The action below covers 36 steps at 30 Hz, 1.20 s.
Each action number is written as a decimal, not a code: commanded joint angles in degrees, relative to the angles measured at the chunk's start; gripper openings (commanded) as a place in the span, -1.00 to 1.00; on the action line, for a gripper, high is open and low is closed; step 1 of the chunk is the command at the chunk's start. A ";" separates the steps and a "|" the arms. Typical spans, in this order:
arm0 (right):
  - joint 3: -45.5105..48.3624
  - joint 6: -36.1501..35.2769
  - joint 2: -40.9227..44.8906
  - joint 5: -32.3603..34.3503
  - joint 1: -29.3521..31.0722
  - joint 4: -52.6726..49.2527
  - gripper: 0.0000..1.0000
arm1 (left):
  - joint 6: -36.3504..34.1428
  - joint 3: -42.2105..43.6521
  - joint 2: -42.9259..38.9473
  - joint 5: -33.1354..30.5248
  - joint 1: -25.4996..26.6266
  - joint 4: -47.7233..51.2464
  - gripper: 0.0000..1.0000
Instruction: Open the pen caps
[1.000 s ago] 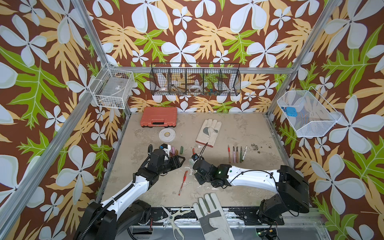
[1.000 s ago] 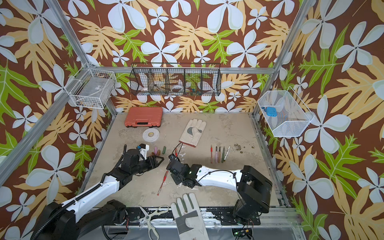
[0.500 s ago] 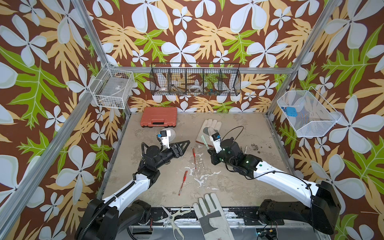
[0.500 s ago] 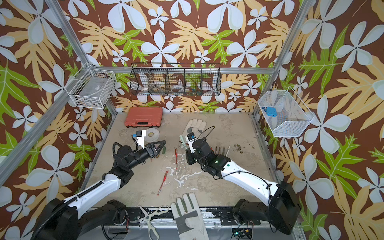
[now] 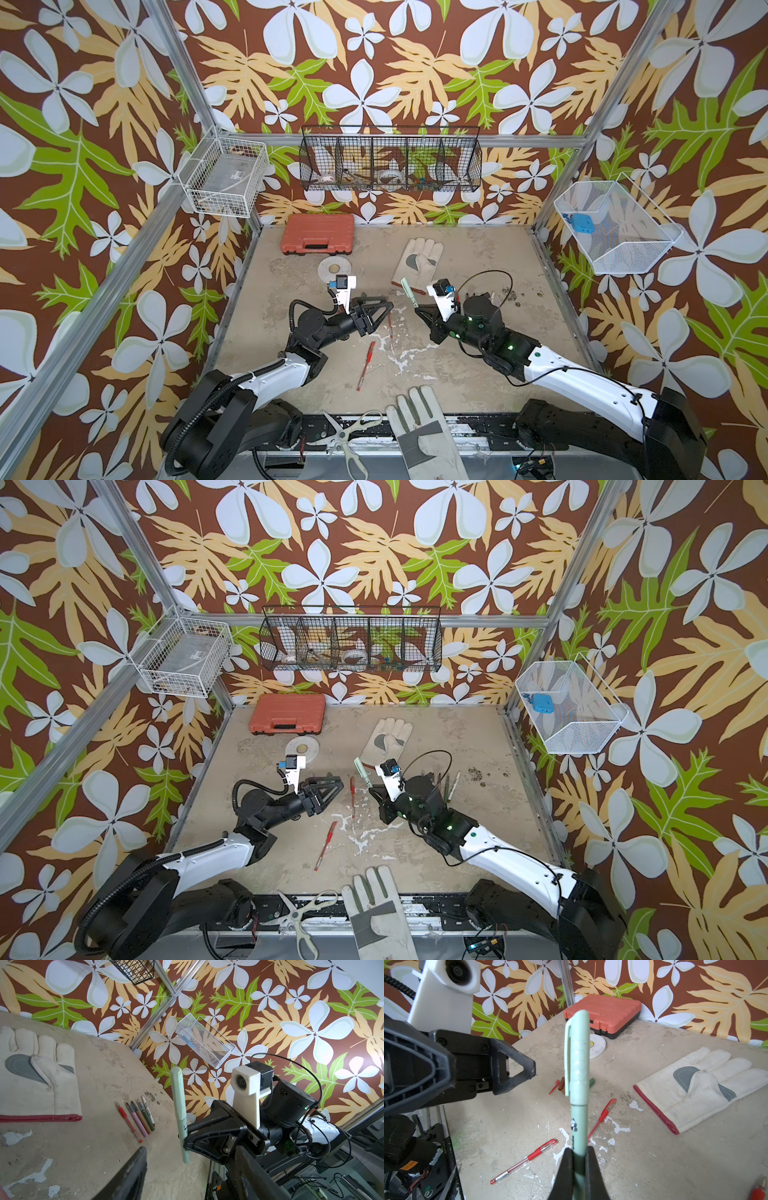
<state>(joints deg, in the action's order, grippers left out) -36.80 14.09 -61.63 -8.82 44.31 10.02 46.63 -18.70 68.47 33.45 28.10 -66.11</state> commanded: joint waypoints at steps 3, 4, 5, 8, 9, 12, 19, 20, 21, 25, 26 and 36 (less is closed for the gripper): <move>1.38 -0.64 -0.05 -7.08 0.08 5.99 -0.97 | -5.84 0.08 -3.25 -1.53 0.20 2.97 0.36; 1.67 -0.55 -0.28 -8.35 0.09 6.76 -0.97 | -6.41 0.30 -3.95 -1.85 0.29 3.71 0.36; 1.65 -0.55 -0.56 -9.70 0.14 7.19 -0.97 | -6.96 0.33 -4.49 -2.08 0.29 4.39 0.35; 1.86 -0.88 -1.00 -12.15 0.55 8.16 -0.97 | -7.99 0.39 -5.53 -2.96 0.47 6.22 0.29; 1.99 -1.31 -0.95 -12.04 0.99 8.43 -0.97 | -7.97 0.42 -5.54 -2.98 0.46 6.48 0.26; 2.00 -3.10 -1.00 -10.14 3.04 8.18 -0.97 | -7.52 0.24 -5.04 -2.81 0.47 6.52 0.14; 0.62 -7.22 -2.25 -1.89 8.48 5.68 -0.97 | -7.26 -0.09 -4.05 -1.47 0.47 6.08 -0.13; 0.50 -7.40 -2.49 -1.27 8.68 5.56 -0.97 | -7.11 -0.23 -3.92 -1.25 0.47 5.92 -0.17; 0.33 -7.58 -2.66 -0.92 8.80 5.43 -0.97 | -6.90 -0.33 -3.78 -0.99 0.48 5.90 -0.29; 0.28 -8.02 -2.97 0.47 9.50 5.36 -0.98 | -5.77 0.04 -3.77 -0.67 0.47 4.54 -0.59; 0.31 -8.02 -2.97 0.65 9.56 5.45 -0.98 | -5.67 0.07 -3.77 -0.73 0.49 4.50 -0.67; -0.01 -8.18 -1.87 0.06 9.57 4.58 -0.22 | -6.72 0.66 -4.95 -0.96 0.47 4.85 -1.00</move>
<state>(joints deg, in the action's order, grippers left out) -36.49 5.93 -64.12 -8.49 53.87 14.06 41.41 -18.28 63.88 33.32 28.69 -60.20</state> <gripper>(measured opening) 0.373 0.156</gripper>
